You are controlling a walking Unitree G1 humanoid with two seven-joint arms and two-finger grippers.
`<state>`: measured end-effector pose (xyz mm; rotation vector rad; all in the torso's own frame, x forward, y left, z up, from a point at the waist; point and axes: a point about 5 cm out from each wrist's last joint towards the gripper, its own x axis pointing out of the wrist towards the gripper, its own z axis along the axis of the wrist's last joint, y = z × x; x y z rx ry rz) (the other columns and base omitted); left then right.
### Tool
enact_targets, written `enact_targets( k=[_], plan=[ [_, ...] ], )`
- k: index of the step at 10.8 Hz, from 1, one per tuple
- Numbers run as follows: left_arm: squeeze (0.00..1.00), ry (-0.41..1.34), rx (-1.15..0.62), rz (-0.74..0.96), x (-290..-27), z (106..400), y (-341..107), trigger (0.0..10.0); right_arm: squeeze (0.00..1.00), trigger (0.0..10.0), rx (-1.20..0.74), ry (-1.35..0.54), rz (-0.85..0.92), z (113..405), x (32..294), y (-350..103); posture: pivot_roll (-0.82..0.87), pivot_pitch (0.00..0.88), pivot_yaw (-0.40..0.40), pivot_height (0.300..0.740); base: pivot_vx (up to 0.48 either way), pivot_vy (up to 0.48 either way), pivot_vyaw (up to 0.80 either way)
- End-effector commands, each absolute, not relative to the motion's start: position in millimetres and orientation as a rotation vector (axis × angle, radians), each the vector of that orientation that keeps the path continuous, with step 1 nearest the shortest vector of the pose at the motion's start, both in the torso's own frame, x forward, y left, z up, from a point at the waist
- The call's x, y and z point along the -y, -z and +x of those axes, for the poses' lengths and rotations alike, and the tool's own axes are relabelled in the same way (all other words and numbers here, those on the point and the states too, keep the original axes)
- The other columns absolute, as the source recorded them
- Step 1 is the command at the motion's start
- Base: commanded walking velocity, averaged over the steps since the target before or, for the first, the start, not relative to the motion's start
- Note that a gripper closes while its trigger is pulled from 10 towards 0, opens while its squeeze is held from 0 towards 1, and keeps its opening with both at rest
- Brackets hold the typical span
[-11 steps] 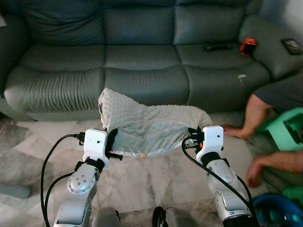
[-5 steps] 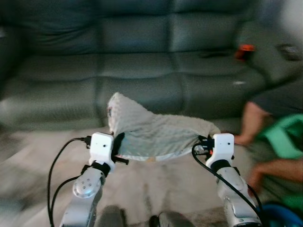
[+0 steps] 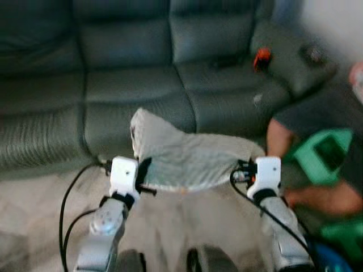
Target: Move the pillow to the sofa
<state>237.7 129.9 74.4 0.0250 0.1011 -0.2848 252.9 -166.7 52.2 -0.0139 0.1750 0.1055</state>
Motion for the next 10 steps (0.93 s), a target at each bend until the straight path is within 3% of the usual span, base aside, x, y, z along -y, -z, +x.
enact_targets(
  k=[1,3,8,10],
  plan=[
    [0.00,0.268,-0.084,0.035,-134.3,237.5,-77.2,10.0,0.00,10.0,-0.140,-0.166,-0.014,255.0,152.4,-58.5,-0.05,0.148,-0.072,0.740,0.000,0.000,0.65],
    [0.00,0.254,-0.086,0.036,-134.2,237.6,-76.9,10.0,0.00,10.0,-0.154,-0.153,-0.002,254.6,153.4,-56.4,-0.04,0.152,-0.074,0.740,0.000,0.000,0.51],
    [0.00,0.268,-0.094,0.050,-134.2,236.4,-75.6,10.0,0.00,10.0,-0.148,-0.169,-0.004,257.8,150.6,-57.3,-0.04,0.153,-0.078,0.740,0.000,0.000,0.00],
    [0.00,0.270,-0.093,0.047,-134.6,235.5,-75.3,10.0,0.00,10.0,-0.149,-0.169,-0.006,257.2,151.0,-56.8,-0.04,0.151,-0.077,0.740,0.266,0.000,0.00]
  ],
)
